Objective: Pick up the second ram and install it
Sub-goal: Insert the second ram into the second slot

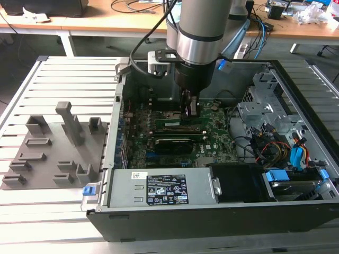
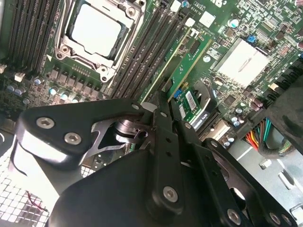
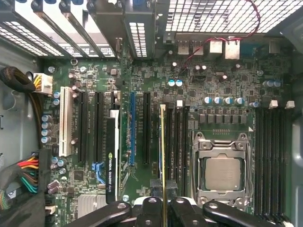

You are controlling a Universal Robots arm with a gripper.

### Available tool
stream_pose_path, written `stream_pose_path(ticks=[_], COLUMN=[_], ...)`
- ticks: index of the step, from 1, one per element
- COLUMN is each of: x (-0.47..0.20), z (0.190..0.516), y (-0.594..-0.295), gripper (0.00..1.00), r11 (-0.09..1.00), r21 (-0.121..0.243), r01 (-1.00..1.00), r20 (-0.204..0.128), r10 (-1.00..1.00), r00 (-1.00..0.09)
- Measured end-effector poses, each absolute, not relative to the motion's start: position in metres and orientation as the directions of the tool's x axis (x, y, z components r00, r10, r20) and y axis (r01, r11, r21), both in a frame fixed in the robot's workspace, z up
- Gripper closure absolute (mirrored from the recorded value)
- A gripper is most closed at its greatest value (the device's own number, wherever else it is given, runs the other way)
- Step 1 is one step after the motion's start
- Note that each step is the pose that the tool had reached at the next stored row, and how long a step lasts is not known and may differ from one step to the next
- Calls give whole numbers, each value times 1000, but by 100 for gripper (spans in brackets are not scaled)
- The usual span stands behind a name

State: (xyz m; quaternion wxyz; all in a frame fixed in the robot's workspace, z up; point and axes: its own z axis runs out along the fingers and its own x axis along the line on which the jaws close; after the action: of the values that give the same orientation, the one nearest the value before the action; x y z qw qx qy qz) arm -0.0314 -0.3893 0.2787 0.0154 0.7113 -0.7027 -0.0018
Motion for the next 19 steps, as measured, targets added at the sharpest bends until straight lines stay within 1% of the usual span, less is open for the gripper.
stream_pose_path(ticks=[11, 16, 19], x=[-31, -32, -32], z=[270, 262, 254], y=[-384, -376, -374], gripper=[86, 86, 86], r11=[-12, -11, 17], r21=[24, 24, 24], r01=[-1000, -1000, -1000], r20=[19, 17, 16], r10=[-1000, -1000, -1000], r00=[13, 12, -16])
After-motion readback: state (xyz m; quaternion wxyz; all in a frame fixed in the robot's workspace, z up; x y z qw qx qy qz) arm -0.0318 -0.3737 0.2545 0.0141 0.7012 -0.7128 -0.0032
